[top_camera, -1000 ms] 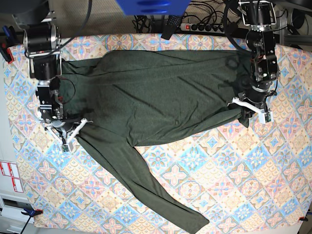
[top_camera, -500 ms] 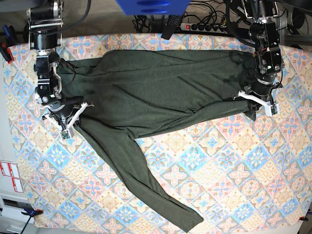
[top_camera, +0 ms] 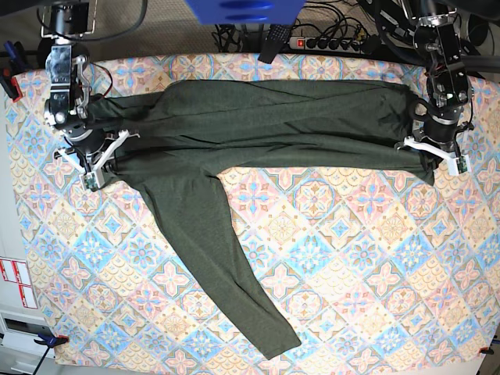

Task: Fold the T-shirt properly
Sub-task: 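Lift the hem with both grippers and fold it up onto the shoulders, then move the right gripper to the hanging sleeve near its seam and grasp it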

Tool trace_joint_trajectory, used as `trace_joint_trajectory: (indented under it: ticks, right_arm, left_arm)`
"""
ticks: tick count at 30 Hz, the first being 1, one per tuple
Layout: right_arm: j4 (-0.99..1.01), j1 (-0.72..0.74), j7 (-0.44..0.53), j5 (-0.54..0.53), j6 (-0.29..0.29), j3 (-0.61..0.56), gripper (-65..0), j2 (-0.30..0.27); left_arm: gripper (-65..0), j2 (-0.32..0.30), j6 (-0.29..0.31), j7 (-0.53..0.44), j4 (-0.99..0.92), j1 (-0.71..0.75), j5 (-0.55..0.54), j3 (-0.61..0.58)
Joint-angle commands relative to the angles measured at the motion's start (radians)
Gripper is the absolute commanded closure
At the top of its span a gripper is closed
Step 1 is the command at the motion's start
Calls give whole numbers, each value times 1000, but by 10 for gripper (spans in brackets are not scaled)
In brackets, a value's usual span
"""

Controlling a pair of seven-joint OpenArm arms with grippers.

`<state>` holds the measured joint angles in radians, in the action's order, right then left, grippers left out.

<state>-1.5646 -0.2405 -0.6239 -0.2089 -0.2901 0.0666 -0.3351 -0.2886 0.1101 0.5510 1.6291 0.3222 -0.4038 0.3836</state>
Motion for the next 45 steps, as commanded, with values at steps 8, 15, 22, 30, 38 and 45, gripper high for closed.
trace_joint_trajectory:
  ticks: [8, 15, 22, 30, 38, 45]
  right_arm:
    - [-95, -93, 22, 1, 5, 43, 0, -19]
    - [-119, -152, 25, 1, 5, 86, 0, -19]
    - [-121, -178, 23, 1, 5, 97, 0, -19]
    - [-110, -188, 20, 6, 5, 92, -7, -14]
    - [-121, -199, 20, 7, 5, 98, -124, -14]
    - [-156, -194, 28, 7, 5, 100, -168, -14]
  left_arm:
    - [0, -27, 0, -21, 17, 25, -1, 8]
    - [0, -27, 0, -19, 12, 51, 1, 5]
    - [0, -28, 0, -19, 10, 65, 6, -18]
    - [0, -28, 0, -19, -25, 88, 13, -73]
    - [-40, -28, 0, -19, -56, 87, 13, -73]
    - [-269, -28, -2, -18, -56, 93, 1, -65]
